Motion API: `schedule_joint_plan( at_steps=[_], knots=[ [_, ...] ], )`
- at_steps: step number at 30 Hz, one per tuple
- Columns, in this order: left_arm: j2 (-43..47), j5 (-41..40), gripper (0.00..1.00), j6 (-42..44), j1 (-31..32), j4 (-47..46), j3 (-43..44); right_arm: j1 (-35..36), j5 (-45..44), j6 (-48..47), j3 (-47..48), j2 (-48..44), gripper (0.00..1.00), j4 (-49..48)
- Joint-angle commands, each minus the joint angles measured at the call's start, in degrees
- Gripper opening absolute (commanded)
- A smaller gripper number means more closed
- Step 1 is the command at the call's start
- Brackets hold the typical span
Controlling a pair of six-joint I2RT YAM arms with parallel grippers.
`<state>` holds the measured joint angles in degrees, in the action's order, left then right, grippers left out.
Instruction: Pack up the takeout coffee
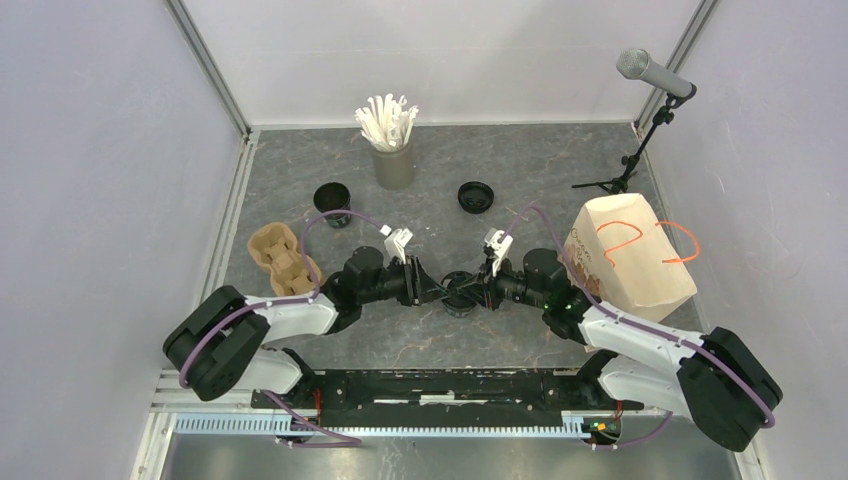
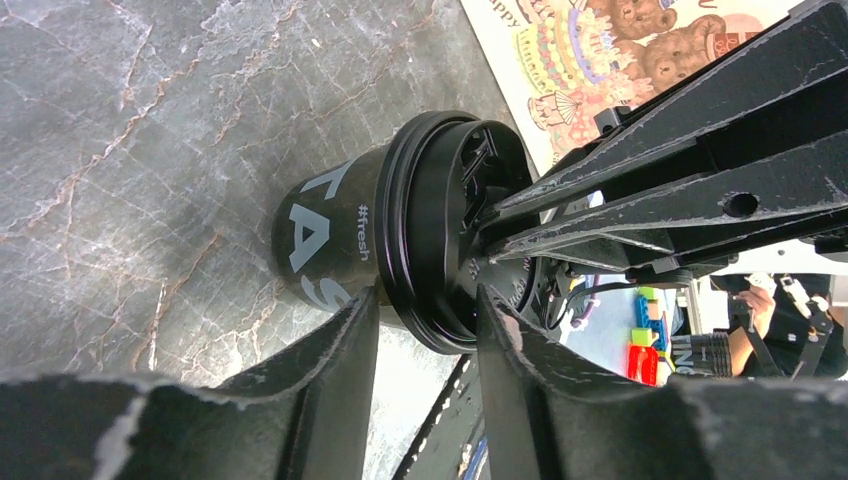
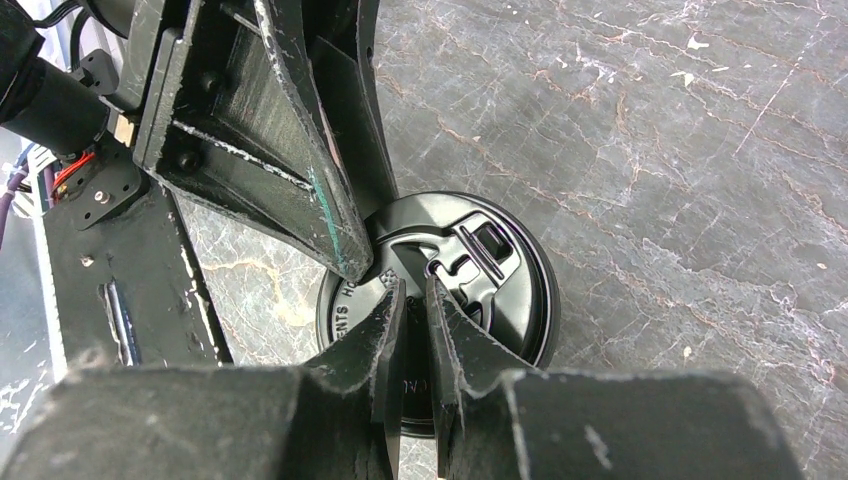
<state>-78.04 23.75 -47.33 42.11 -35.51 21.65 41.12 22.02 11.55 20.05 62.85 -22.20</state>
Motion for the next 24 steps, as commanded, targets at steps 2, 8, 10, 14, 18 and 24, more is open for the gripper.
schedule_joint_plan(
  at_steps=[2,8,10,14,18,24],
  knots=[
    [1.7,-2.6,0.55,2.9,0.4,14.3,2.7,0.0,-1.6,-0.3,0.0,2.3,0.19,16.6],
    [3.5,-3.6,0.71,4.0,0.4,14.7,5.8,0.0,0.6,1.3,3.5,2.5,0.2,16.0],
    [2.9,-3.5,0.72,4.1,0.5,14.0,6.3,0.0,0.9,1.6,4.4,2.5,0.19,16.0],
    [0.4,-4.3,0.7,4.9,0.5,14.2,7.3,0.0,1.0,1.8,5.5,2.1,0.2,16.2],
    [-2.2,-5.5,0.59,6.8,0.4,18.6,9.3,0.0,1.0,1.6,8.0,1.9,0.21,18.3],
    [-4.1,-6.3,0.51,9.2,0.5,22.1,10.3,0.0,-2.8,0.0,13.3,-1.9,0.34,24.3]
  ],
)
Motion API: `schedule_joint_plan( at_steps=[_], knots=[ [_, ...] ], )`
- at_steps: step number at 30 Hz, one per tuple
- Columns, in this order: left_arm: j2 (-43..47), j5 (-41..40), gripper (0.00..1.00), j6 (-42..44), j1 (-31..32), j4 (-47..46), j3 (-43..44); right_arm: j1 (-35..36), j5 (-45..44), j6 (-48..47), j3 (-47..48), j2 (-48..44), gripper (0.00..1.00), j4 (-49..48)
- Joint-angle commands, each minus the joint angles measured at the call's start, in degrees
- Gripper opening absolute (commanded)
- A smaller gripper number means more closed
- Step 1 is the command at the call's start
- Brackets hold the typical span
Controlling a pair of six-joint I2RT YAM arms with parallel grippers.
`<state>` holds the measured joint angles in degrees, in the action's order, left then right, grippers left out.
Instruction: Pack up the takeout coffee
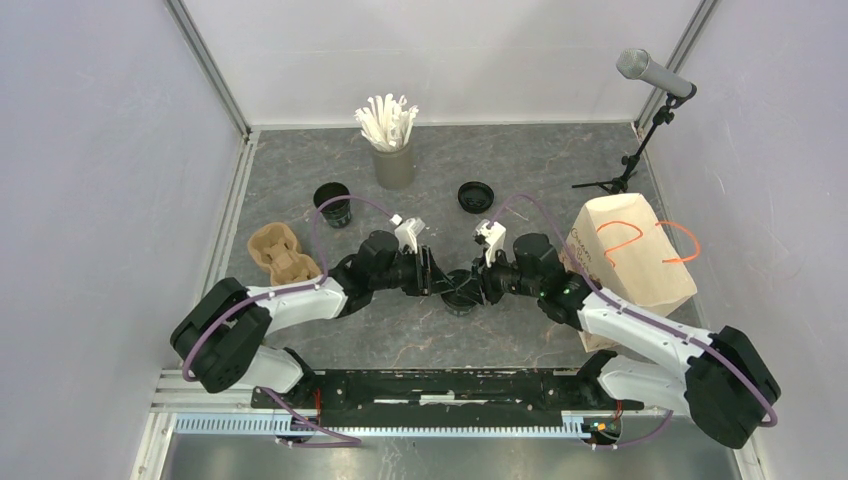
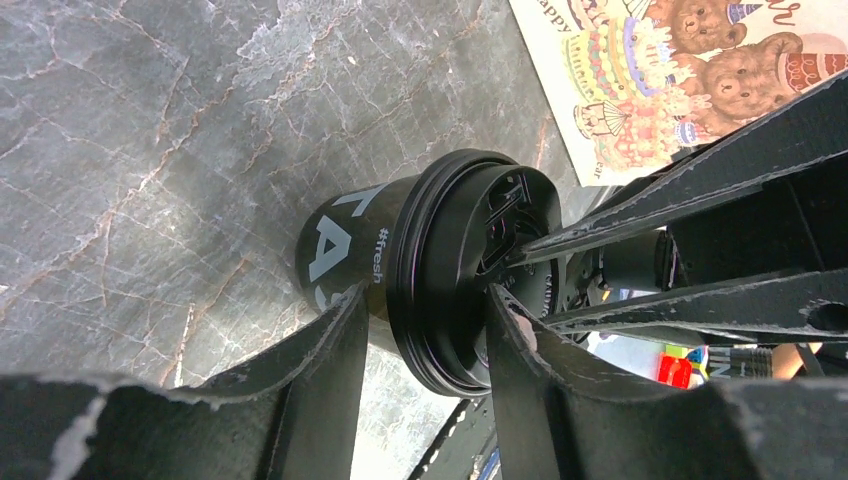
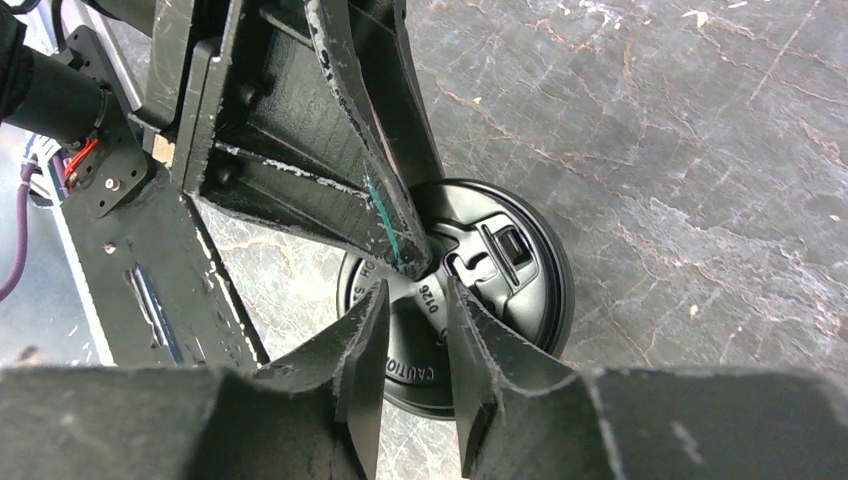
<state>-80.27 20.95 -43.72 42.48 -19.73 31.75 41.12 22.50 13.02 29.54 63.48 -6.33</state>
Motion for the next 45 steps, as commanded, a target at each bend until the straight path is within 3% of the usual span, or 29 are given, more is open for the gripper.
schedule_joint_plan(
  at_steps=[1,10,27,34,39,45],
  knots=[
    [-1.8,-3.5,0.51,5.9,0.1,6.6,0.1,0.0,-4.4,-1.8,4.5,-3.2,0.36,9.5],
    [-3.0,-2.1,0.49,10.8,0.2,8.4,1.5,-1.6,-9.9,-4.5,6.0,-4.4,0.37,14.1],
    [-5.9,-0.3,0.48,16.1,0.1,12.7,6.1,-4.4,-10.6,-7.1,8.6,-4.3,0.35,16.8],
    [-6.2,0.3,0.48,16.2,0.1,12.3,6.1,-5.2,-6.9,-6.9,7.1,-2.7,0.3,13.8],
    [-7.0,-0.1,0.46,15.7,0.1,11.7,5.9,-5.9,-5.7,-5.8,2.9,-1.7,0.27,10.7],
    [-8.9,-1.5,0.43,13.3,0.3,7.6,2.0,-6.2,-6.7,-1.6,-9.3,-4.6,0.24,4.7]
  ],
)
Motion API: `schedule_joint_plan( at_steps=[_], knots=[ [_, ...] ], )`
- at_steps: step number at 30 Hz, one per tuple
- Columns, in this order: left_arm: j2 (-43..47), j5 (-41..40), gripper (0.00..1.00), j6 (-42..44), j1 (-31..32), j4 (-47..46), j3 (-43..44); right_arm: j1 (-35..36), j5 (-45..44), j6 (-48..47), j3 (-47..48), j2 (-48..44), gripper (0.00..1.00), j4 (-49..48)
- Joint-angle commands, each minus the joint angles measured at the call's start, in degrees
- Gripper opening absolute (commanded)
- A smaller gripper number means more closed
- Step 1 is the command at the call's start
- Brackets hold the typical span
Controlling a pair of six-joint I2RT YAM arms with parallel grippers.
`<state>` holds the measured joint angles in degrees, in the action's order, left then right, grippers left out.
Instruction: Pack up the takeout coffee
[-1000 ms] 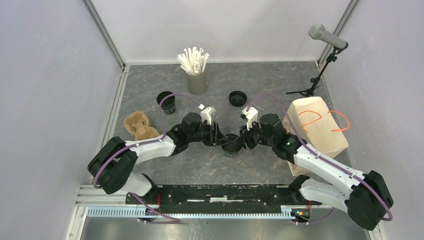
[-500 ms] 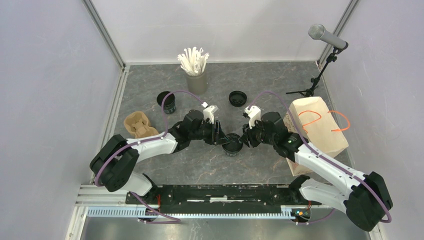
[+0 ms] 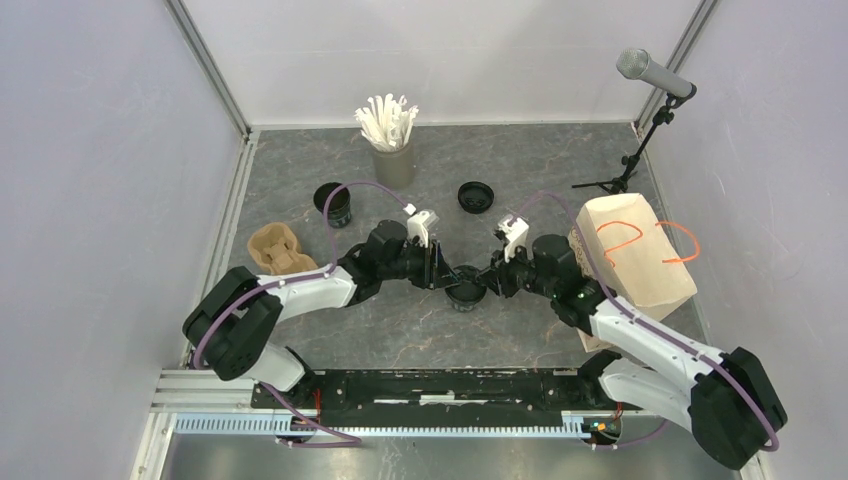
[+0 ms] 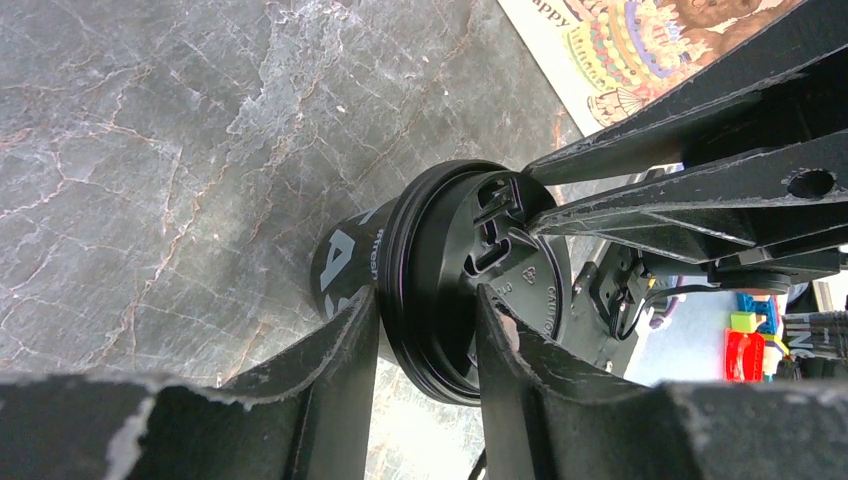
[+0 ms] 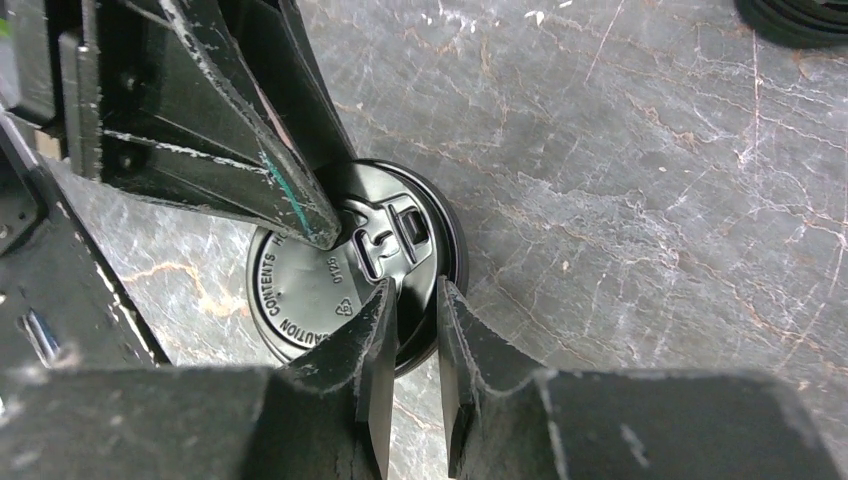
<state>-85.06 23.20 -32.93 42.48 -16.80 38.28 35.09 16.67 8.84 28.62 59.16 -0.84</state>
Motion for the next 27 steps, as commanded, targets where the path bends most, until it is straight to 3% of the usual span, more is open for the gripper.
schedule_joint_plan(
  at_steps=[1,9,14,18,25,26,27],
  knots=[
    [-4.5,-4.1,0.43,2.3,0.3,3.9,-5.4,-0.1,-1.1,3.3,-10.3,-0.6,0.24,-1.7],
    [-7.3,-5.0,0.41,-0.5,0.3,-3.2,-10.5,-0.1,0.4,5.8,-15.5,-0.8,0.22,-5.7],
    [-3.1,-2.3,0.48,-0.8,0.2,-0.9,-6.9,-0.1,0.7,4.6,-8.2,-2.1,0.24,-0.9],
    [1.9,-0.4,0.64,-0.5,-0.2,5.2,0.1,-0.1,-0.4,3.1,0.2,-4.5,0.39,4.7],
    [8.2,-1.2,0.82,0.7,-1.9,14.0,12.0,-0.1,-1.2,-2.3,8.2,-5.2,0.81,11.2],
    [9.5,-1.8,0.86,1.3,-2.1,15.5,13.0,0.0,-1.3,-2.8,8.7,-5.1,0.85,11.6],
    [10.7,-2.5,0.99,1.9,-2.4,17.1,14.1,0.2,-1.3,-3.2,9.2,-5.0,0.89,12.2]
  ],
)
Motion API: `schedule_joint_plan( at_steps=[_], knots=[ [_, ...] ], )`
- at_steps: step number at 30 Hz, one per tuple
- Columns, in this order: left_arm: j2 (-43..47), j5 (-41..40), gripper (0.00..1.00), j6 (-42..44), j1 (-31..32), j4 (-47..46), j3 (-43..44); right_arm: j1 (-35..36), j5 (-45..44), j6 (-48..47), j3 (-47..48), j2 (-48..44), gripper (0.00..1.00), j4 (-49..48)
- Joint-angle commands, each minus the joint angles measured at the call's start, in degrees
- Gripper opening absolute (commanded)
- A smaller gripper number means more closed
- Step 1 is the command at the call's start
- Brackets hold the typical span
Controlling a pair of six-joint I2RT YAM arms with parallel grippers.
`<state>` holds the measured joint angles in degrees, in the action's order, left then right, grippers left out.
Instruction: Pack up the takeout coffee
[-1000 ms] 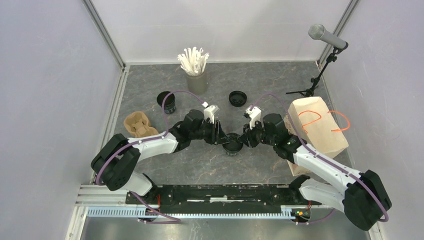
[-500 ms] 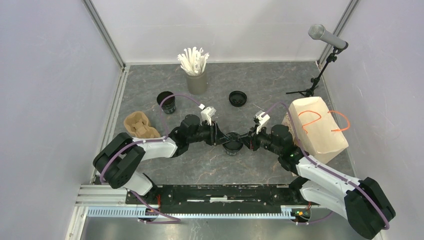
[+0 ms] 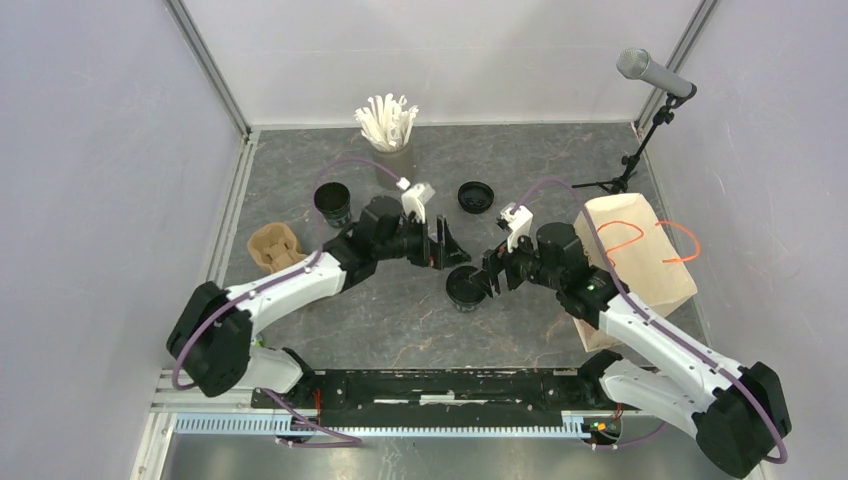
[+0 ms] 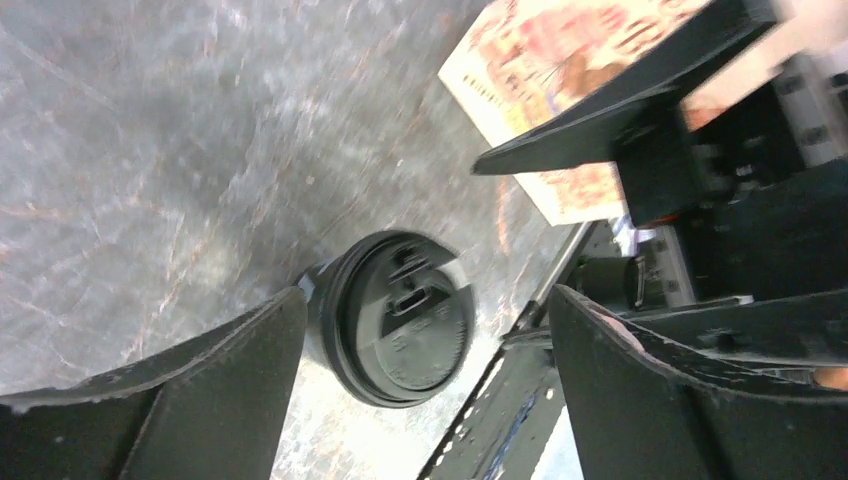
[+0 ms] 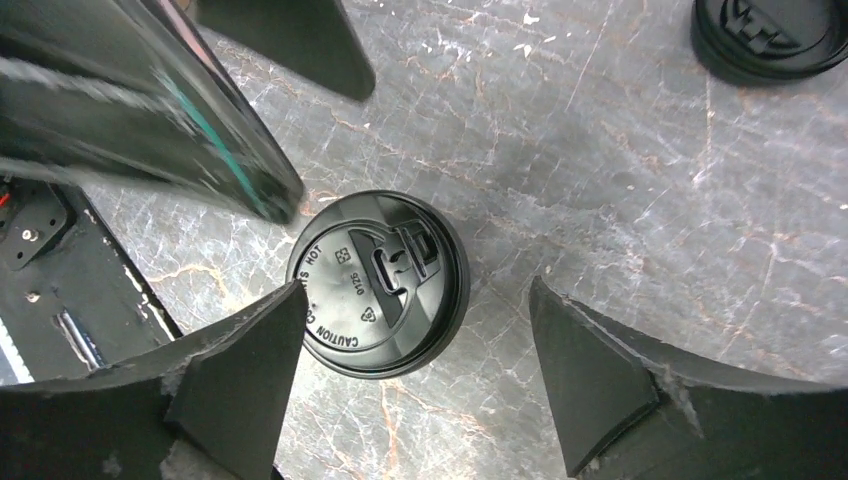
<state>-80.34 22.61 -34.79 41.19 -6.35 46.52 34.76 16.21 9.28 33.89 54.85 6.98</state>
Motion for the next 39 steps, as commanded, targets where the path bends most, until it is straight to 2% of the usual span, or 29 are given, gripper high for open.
schedule_joint_plan(
  at_steps=[1,3,8,11,18,24,33,39],
  knots=[
    [7.8,-3.3,1.0,4.8,-1.4,9.4,6.7,0.9,-1.1,-4.2,4.3,-0.8,0.92,4.6],
    [12.0,-7.1,1.0,7.5,-1.6,14.2,8.1,2.5,-2.4,-5.4,5.1,-0.3,0.98,5.5],
    [25.6,-19.6,1.0,14.3,-1.6,26.7,8.4,10.1,-11.6,-7.3,8.7,2.9,0.98,9.0],
    [34.4,-23.8,1.0,16.8,-1.6,32.8,6.5,13.4,-15.8,-7.1,9.8,5.2,0.98,9.8],
    [48.7,-24.7,1.0,19.8,-1.6,40.2,-1.4,15.4,-20.0,-7.1,11.3,10.1,0.98,9.7],
    [51.7,-24.7,1.0,19.9,-1.5,41.9,-3.0,15.5,-17.8,-7.0,10.9,12.6,0.95,8.2],
    [50.8,-24.8,1.0,20.6,-1.6,42.8,-2.8,15.7,-17.4,-6.6,9.3,13.3,0.81,7.1],
    [51.5,-25.4,1.0,20.5,-1.6,43.0,-2.8,15.7,-18.0,-5.4,5.4,13.2,0.78,6.1]
  ],
)
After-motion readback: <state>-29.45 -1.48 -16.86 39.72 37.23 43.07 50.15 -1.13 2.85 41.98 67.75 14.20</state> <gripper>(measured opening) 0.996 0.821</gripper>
